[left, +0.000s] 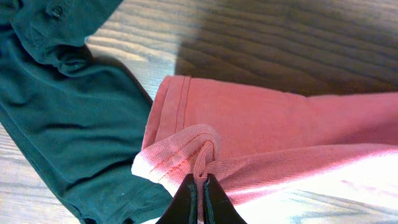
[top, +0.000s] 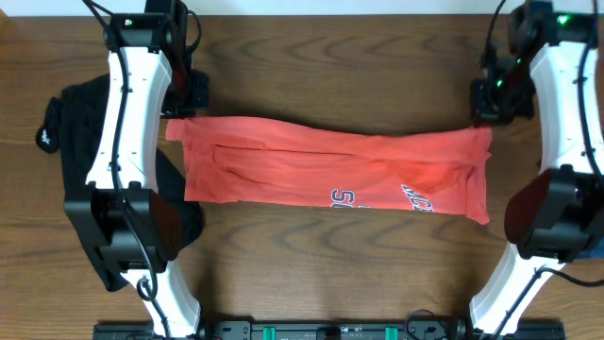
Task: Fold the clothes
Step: 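Lay the far edge over the folded hem, forming a long strip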
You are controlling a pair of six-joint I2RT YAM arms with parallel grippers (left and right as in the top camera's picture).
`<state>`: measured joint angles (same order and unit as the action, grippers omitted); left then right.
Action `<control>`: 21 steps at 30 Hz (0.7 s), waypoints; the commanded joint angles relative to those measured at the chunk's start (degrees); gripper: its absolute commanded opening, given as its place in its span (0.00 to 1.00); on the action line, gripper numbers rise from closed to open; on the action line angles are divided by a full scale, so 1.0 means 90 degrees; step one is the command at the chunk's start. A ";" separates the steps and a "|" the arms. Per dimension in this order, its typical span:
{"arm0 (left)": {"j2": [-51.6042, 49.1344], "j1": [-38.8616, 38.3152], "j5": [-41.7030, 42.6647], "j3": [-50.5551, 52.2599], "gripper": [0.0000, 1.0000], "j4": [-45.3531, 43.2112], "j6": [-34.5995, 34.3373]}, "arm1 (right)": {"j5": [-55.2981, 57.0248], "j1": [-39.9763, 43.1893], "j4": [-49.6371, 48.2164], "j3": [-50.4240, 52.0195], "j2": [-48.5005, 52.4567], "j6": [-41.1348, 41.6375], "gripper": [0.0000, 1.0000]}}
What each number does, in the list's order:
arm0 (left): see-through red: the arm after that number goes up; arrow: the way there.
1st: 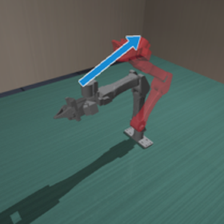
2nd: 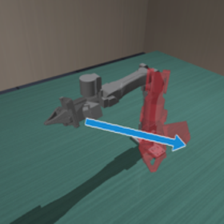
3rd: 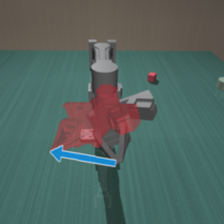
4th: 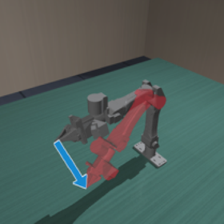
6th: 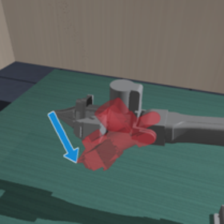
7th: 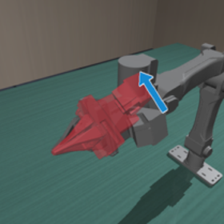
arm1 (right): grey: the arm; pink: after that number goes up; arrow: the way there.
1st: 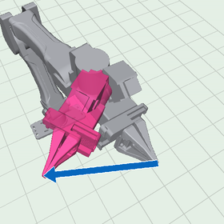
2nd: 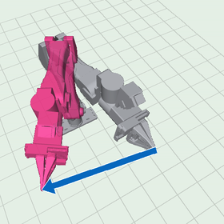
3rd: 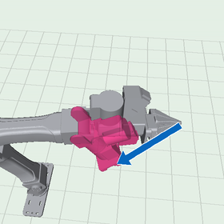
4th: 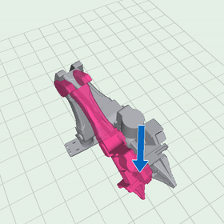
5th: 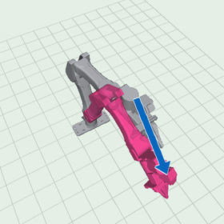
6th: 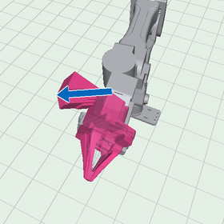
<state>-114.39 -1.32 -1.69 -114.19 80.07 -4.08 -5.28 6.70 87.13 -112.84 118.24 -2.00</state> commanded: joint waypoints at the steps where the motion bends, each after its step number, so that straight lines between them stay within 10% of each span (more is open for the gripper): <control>1: -0.0019 0.0041 -0.0044 0.0384 0.06 0.0019 0.0015 | 0.0034 0.0066 -0.0270 0.0498 -0.0112 -0.0044 0.01; 14: -0.0024 0.0036 -0.0041 0.2373 0.07 -0.0882 0.0015 | -0.0090 0.0255 -0.0668 0.1433 -0.0112 -0.0121 0.01; 17: -0.0024 0.0036 -0.0044 0.2557 0.48 -0.0959 0.0015 | -0.0131 0.0274 -0.0692 0.1433 -0.0112 -0.0121 0.01; 21: -0.0015 0.0036 0.0039 0.2533 0.71 -0.0971 0.0053 | -0.0131 0.0274 -0.0743 0.1433 -0.0112 -0.0194 0.09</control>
<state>-114.39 -1.32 -1.69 -91.09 71.40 -4.14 -5.93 8.88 80.73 -100.27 118.21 -2.39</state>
